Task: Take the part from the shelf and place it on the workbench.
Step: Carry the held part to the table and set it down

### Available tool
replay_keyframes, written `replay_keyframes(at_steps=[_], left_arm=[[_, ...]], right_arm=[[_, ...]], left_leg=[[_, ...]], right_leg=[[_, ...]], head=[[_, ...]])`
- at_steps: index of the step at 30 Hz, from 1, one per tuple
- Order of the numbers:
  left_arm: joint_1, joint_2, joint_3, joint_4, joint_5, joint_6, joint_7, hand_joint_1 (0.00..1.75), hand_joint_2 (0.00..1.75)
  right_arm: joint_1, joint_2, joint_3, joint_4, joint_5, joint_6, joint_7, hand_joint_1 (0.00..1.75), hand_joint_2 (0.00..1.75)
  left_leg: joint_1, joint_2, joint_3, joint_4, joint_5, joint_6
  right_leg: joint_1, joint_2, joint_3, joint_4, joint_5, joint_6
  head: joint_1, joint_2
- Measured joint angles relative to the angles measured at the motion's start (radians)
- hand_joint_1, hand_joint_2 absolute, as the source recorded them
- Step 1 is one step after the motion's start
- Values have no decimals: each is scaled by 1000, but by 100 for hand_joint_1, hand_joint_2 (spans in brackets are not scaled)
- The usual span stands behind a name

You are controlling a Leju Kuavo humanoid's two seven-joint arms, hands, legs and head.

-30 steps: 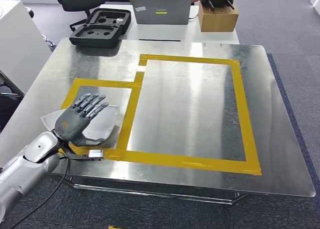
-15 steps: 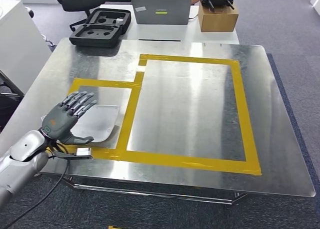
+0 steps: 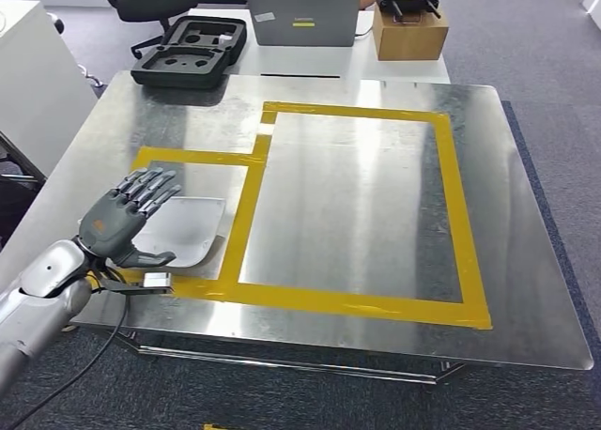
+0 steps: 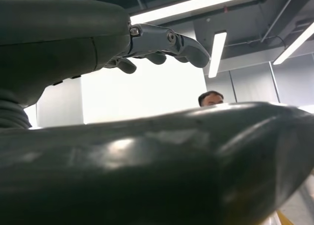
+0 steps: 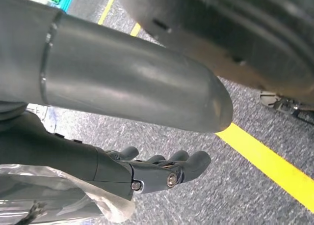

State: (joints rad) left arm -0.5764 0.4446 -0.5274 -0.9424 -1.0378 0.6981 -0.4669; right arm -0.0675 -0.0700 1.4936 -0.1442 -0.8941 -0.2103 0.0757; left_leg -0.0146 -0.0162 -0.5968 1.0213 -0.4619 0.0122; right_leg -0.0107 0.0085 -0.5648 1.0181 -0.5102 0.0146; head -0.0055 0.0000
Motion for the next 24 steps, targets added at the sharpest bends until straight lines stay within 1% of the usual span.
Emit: replay_keyframes(at_steps=[18, 24], left_arm=[[0, -9, 6, 1, 1, 0, 8, 0, 0], [0, -9, 15, 1, 2, 0, -2, 0, 0]], right_arm=[[0, -7, 2, 0, -21, 17, -13, 0, 0], [0, -7, 2, 0, -29, 18, -11, 0, 0]], left_leg=[[0, 0, 0, 0, 0, 0], [0, 0, 0, 0, 0, 0]], right_leg=[[0, 0, 0, 0, 0, 0], [0, 0, 0, 0, 0, 0]], head=[[0, 0], [0, 0]])
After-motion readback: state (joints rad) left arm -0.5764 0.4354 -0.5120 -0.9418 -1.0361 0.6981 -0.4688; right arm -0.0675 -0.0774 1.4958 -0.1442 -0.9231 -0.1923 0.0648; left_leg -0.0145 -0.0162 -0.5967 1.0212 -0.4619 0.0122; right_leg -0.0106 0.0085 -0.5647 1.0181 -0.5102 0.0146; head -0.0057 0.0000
